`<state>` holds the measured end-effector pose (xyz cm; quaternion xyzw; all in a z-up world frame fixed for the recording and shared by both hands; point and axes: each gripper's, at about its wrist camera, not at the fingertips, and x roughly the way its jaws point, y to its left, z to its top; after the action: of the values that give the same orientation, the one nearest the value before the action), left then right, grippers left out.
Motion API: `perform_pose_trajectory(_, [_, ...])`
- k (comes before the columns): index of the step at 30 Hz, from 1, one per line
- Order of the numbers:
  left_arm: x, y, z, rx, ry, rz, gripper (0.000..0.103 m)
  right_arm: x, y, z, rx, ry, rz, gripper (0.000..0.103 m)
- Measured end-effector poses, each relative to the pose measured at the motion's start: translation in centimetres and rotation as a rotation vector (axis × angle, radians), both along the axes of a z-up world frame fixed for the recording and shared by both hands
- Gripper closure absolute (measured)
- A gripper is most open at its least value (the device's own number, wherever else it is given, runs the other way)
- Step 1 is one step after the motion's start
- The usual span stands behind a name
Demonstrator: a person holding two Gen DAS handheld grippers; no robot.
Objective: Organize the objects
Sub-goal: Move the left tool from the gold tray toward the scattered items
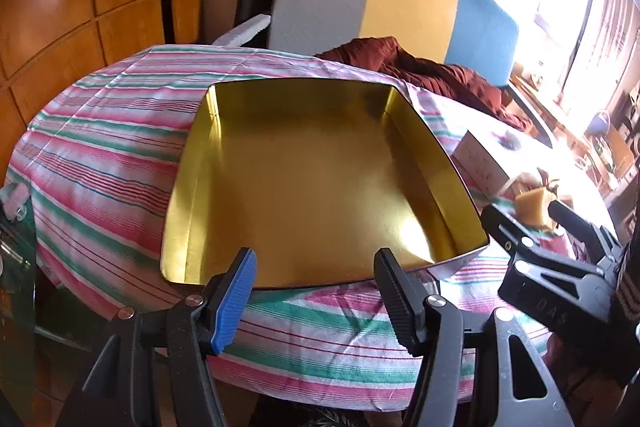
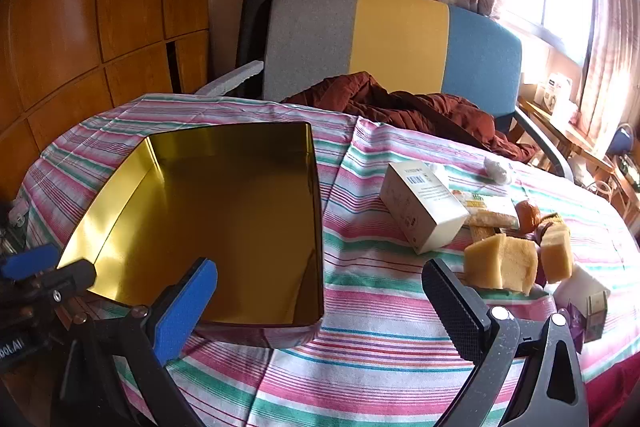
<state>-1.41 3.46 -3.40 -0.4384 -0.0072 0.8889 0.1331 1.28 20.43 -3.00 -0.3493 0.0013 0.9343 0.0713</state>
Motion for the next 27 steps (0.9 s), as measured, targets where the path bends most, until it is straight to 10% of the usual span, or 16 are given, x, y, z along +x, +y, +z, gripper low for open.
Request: perform_pose_trajectory(27, [-0.7, 5.9, -0.4, 0.028, -0.096, -0.189, 0.034, 4.1, 10.0, 0.7, -0.076, -0.055, -0.189, 0.0])
